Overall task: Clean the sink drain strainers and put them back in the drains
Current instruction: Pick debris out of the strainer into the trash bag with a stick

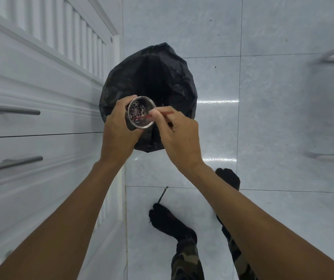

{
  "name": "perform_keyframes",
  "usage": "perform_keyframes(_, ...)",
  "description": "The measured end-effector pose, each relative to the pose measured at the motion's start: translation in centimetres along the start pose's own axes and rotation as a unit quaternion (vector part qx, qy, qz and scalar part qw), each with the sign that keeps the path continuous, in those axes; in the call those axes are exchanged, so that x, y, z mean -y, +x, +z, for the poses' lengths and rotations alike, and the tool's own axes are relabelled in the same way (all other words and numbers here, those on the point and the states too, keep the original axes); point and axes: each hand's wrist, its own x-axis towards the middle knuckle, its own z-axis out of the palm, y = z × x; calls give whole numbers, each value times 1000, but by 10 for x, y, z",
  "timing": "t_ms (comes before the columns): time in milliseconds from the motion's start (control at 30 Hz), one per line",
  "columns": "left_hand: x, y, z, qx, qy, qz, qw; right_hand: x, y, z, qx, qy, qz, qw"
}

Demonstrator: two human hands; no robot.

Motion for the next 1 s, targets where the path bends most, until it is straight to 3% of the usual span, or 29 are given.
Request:
perform_keyframes(133, 3, -3, -4, 8, 9, 26, 1000, -10, 6, -3, 32, -92, 18, 995)
perform_keyframes(233, 7, -6, -3, 25, 35, 26, 999, -7, 8, -4, 8, -94, -34, 995)
perform_keyframes(367, 9, -11, -1, 33, 44, 19, 998, -8, 4, 5, 92, -121, -34, 988)
perform_keyframes(500, 15, -13, -6, 74, 76, 20, 994, -18, 3, -2, 52, -133, -43, 989)
perform_keyframes(633, 15, -11, -8, 90, 92, 5, 992, -20, -7, 7, 104, -119, -57, 986)
perform_keyframes(800, 18, -7, -10, 116, 98, -18, 988, -22, -6, 4, 5, -94, -68, 993)
perform_keyframes(933, 20, -6, -12, 144, 76, -36, 986, -25, -9, 13, 105, -109, -76, 986)
perform_keyframes(1000, 20, -6, -12, 146, 74, -33, 986, -29, -7, 11, 73, -126, -75, 986)
